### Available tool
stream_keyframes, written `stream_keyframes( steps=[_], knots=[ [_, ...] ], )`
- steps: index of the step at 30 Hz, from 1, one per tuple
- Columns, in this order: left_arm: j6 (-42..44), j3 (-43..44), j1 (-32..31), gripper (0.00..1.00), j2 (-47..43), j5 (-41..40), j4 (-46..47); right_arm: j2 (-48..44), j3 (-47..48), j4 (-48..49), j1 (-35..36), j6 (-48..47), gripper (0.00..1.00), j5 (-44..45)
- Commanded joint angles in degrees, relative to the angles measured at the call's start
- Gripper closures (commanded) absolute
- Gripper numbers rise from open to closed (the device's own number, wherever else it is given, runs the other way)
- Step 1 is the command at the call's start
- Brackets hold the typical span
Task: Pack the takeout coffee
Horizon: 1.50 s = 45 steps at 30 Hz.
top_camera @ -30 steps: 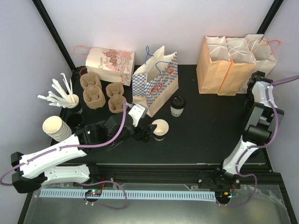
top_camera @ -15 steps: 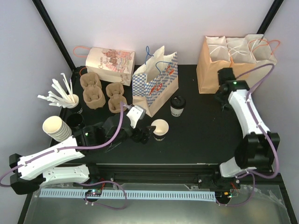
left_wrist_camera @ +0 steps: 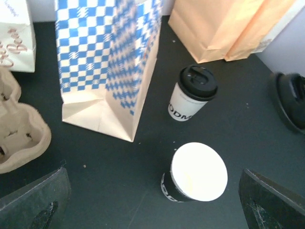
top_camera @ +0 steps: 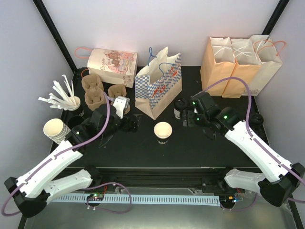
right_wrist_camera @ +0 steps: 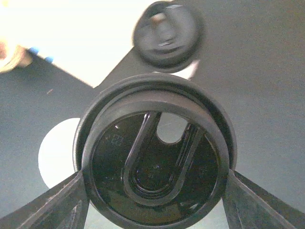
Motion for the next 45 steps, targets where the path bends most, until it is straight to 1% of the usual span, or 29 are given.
stream_keyframes(
  steps=[1,3,5,9,11,13,20,25,29,38,41,45],
  knots=[
    [0.4,-1.0,8.6,0.01,1.5,14.9,-0.7,0.4,0.4,4.2,5.4,-6.6,0.26,-10.0],
    [-0.1,-1.4,10.8,0.01,2.8,18.9,-0.2,2.4,1.4,4.5,7.5,-8.8,0.26,-10.9],
    [-0.5,-2.0,11.9,0.01,3.8,21.2,0.5,4.6,2.5,4.7,9.5,-10.5,0.26,-11.9],
    [-2.0,-3.4,14.0,0.01,4.2,22.8,1.8,10.0,5.3,4.1,13.0,-12.2,0.26,-10.7],
    [-4.6,-4.1,15.1,0.01,4.2,21.9,1.4,12.6,6.5,3.4,13.6,-12.9,0.25,-10.4],
    [-5.7,-5.5,16.5,0.01,4.1,23.3,2.4,14.9,7.5,2.5,14.1,-13.1,0.25,-9.8],
    [-6.4,-10.9,16.9,0.01,4.5,28.9,8.1,19.9,8.7,1.8,15.1,-14.3,0.24,-7.2],
    [-8.8,-12.9,17.0,0.01,7.7,35.3,12.0,22.9,10.3,1.1,15.6,-15.5,0.24,-5.9],
    [-10.5,-13.4,17.0,0.01,10.6,37.3,14.3,24.6,10.7,1.3,16.2,-16.0,0.23,-5.9],
    [-11.8,-14.5,16.9,0.13,13.8,40.3,17.9,26.9,10.7,1.3,16.8,-16.2,0.22,-4.4],
    [-12.3,-15.3,16.9,0.19,14.9,41.5,19.5,27.4,11.0,0.9,17.2,-16.3,0.22,-4.0],
    [-12.5,-16.1,16.9,0.24,15.8,41.3,20.8,27.4,10.6,0.8,17.8,-16.6,0.21,-4.0]
  ],
)
